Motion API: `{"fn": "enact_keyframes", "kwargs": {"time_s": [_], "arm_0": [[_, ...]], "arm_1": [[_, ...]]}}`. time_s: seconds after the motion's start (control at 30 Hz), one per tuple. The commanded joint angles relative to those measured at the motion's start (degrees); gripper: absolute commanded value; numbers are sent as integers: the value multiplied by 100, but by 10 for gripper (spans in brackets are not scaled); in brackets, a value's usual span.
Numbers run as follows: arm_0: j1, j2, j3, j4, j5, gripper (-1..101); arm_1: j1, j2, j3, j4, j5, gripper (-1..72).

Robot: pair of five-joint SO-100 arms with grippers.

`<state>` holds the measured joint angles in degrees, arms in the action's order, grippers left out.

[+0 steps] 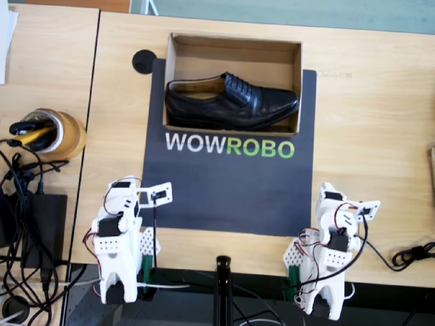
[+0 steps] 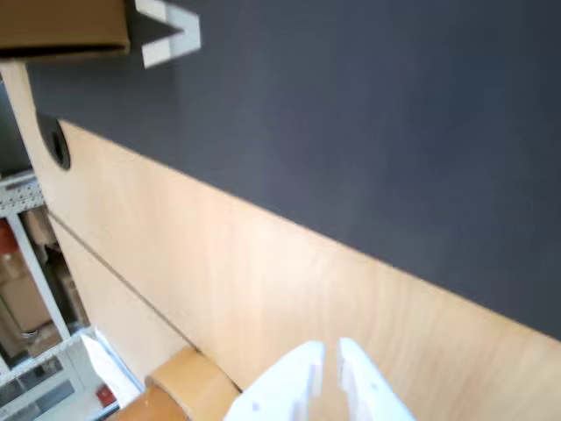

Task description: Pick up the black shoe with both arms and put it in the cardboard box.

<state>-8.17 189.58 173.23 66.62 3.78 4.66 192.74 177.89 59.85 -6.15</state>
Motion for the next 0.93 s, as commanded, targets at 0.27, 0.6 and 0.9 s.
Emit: {"fn": "enact_keyframes", "kwargs": {"time_s": [0.27,0.6,0.9], "arm_0": [[-9,105,26,35,62,2],[-9,105,26,35,62,2],[-9,105,26,35,62,2]], "arm_1": [[18,264,44,-26,-26,20],[18,264,44,-26,-26,20],[18,264,44,-26,-26,20]]}}
